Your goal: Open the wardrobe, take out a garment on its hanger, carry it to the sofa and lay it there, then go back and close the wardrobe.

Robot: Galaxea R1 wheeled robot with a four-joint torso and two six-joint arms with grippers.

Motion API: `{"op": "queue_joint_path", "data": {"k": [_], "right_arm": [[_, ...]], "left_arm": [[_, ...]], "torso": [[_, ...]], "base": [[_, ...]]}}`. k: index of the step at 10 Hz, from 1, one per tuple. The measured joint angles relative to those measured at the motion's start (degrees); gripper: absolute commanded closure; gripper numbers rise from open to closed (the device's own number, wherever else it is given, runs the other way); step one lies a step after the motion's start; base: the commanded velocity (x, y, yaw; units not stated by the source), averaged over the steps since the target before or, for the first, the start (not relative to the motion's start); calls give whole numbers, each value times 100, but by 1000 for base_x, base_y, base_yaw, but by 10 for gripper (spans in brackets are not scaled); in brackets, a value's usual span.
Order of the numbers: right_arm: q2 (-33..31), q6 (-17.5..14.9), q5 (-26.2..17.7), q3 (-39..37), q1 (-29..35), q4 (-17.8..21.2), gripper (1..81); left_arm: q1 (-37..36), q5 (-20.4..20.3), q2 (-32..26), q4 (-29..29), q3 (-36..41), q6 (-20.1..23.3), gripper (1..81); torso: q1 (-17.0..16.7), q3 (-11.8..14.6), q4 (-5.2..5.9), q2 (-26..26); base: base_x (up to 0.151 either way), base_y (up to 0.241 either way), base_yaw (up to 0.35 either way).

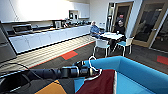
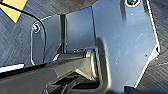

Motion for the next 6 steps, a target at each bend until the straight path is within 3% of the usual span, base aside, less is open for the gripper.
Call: {"op": "queue_joint_path", "data": {"k": [6], "right_arm": [[-2,0,-16,-9,-77,0,10]], "left_arm": [[-2,-28,49,0,0,0,811]], "torso": [[-2,0,0,0]], "base": [[92,0,0]]}}
